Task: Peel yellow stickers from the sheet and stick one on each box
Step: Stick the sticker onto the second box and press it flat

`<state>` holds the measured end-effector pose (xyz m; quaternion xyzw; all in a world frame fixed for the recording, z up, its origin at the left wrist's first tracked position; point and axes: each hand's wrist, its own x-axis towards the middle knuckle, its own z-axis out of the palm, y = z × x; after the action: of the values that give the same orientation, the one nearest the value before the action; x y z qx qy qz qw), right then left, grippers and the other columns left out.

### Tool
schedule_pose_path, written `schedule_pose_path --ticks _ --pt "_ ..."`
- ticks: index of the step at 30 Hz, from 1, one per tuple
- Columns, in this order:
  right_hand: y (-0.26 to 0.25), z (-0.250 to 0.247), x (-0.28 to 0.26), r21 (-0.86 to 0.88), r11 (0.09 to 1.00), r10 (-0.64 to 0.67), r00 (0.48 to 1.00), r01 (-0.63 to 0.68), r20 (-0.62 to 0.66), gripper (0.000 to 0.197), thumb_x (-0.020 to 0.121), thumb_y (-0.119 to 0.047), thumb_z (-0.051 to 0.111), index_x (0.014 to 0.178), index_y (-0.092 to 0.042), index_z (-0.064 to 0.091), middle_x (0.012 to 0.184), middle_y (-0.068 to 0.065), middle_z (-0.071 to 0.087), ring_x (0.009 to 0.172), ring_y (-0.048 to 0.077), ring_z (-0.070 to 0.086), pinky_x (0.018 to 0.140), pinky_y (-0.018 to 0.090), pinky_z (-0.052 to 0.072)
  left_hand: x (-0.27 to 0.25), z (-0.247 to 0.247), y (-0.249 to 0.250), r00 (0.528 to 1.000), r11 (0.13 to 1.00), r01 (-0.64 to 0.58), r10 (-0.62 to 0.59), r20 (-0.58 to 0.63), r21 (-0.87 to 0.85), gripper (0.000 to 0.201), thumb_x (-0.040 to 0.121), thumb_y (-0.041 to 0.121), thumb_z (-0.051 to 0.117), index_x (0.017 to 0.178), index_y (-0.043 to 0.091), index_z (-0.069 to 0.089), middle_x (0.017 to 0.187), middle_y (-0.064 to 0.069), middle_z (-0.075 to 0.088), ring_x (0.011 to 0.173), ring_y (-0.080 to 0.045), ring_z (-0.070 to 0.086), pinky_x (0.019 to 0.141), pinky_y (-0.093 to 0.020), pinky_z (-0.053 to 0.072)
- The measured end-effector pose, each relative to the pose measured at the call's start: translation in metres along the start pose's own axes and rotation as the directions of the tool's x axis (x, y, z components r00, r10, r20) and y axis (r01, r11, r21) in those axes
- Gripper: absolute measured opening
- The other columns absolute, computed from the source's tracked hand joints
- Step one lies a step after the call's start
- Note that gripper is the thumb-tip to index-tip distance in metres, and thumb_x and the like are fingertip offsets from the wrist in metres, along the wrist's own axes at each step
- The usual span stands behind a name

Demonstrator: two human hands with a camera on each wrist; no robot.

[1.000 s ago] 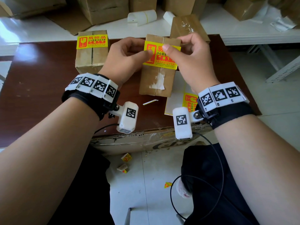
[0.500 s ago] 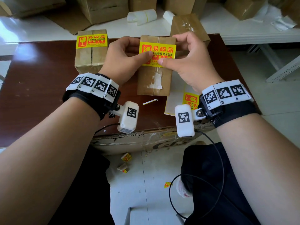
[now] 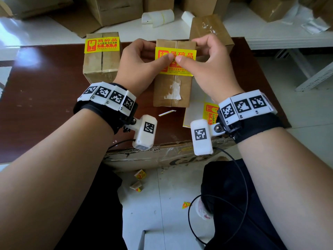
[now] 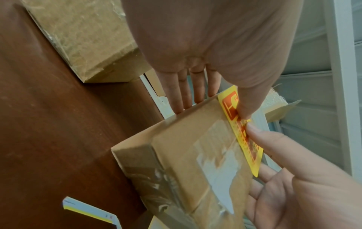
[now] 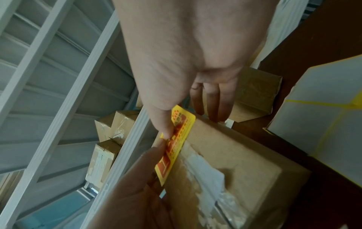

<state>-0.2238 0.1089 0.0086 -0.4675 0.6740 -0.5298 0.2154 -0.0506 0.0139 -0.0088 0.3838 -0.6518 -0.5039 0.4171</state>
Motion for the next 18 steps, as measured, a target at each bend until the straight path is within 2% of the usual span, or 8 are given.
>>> schedule_pose_path --ticks 3,6,9,14,16,18 --pt "-0.0002 -0.0003 0.0016 -0.008 1.0 0.0 1.0 0.0 -0.002 0.035 0.089 -0.024 0.091 0.113 -0.02 0.066 0.107 -0.004 0.078 0.094 -0.005 0.072 0.084 0.02 0.061 0.0021 -0.0013 -0.0008 1.0 1.0 0.012 -0.012 0.01 -0.009 0.043 0.085 0.027 0.09 0.114 0.003 0.069 0.101 -0.006 0.081 0.092 -0.018 0.08 0.08 -0.033 0.065" --pt "0.0004 -0.0014 0.003 -0.013 1.0 0.014 1.0 -0.014 0.015 0.036 0.088 -0.025 0.09 0.116 -0.02 0.067 0.11 0.0 0.079 0.102 0.006 0.075 0.091 0.03 0.065 0.0033 -0.0024 -0.002 1.0 1.0 0.018 -0.018 0.014 -0.014 0.04 0.085 0.024 0.088 0.114 0.003 0.07 0.101 -0.005 0.081 0.092 -0.018 0.08 0.081 -0.032 0.064" --pt "0.001 -0.0027 0.0039 -0.019 1.0 0.026 0.999 -0.025 0.03 0.036 0.088 -0.024 0.088 0.118 -0.02 0.068 0.112 0.0 0.08 0.106 0.01 0.076 0.096 0.038 0.065 0.0025 -0.0027 -0.0017 1.0 1.0 0.017 -0.017 0.022 -0.005 0.034 0.086 0.022 0.084 0.112 0.005 0.07 0.101 -0.004 0.081 0.092 -0.016 0.08 0.079 -0.028 0.062" --pt "0.0024 -0.0053 0.0058 -0.009 0.999 0.043 0.997 -0.043 0.059 0.036 0.09 -0.021 0.084 0.122 -0.022 0.068 0.118 0.001 0.079 0.112 0.011 0.075 0.098 0.042 0.066 0.0027 -0.0031 0.0015 0.999 0.998 0.03 -0.031 0.017 0.047 0.017 0.093 0.015 0.073 0.109 0.013 0.069 0.099 -0.002 0.079 0.086 -0.008 0.077 0.067 -0.018 0.055" --pt "0.0023 -0.0049 0.005 0.004 0.999 0.047 0.997 -0.047 0.068 0.032 0.092 -0.019 0.081 0.12 -0.025 0.068 0.118 0.001 0.079 0.112 0.011 0.075 0.099 0.042 0.065 0.0015 -0.0029 0.0016 1.0 0.999 0.017 -0.018 0.016 0.043 0.024 0.09 0.023 0.079 0.109 0.013 0.068 0.099 0.0 0.078 0.088 -0.009 0.077 0.069 -0.02 0.056" --pt "0.0018 -0.0029 0.0037 0.001 0.999 0.044 0.998 -0.044 0.051 0.036 0.09 -0.025 0.083 0.122 -0.024 0.068 0.117 -0.002 0.079 0.112 0.009 0.074 0.1 0.037 0.064 -0.0015 -0.0011 0.0021 1.0 0.998 -0.016 0.014 0.025 0.063 0.044 0.084 0.035 0.089 0.114 0.01 0.067 0.104 0.001 0.079 0.093 -0.01 0.078 0.076 -0.023 0.06"
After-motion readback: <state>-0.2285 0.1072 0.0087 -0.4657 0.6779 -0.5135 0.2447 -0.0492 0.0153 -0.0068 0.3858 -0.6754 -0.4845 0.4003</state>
